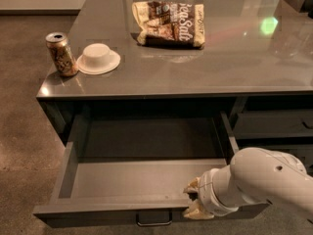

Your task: Open top drawer

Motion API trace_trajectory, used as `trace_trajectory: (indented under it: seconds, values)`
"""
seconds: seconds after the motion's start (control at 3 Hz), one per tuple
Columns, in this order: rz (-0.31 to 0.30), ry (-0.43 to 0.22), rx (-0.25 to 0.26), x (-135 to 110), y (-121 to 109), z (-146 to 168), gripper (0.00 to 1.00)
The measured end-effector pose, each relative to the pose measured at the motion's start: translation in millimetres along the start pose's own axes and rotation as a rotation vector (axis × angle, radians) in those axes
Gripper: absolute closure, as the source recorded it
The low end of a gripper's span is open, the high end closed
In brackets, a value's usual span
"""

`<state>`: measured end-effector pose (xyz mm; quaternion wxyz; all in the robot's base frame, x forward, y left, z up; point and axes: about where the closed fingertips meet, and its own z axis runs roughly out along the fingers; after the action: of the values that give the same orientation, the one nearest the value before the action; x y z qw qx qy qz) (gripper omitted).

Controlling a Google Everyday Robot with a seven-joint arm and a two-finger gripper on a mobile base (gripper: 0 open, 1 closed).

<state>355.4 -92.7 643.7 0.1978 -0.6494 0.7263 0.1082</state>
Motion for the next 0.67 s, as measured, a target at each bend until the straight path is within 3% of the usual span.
trace_trajectory:
  seconds: [0.67]
  values:
    - [0.000,0.001,0.000,0.0,0.9,0.7,0.13]
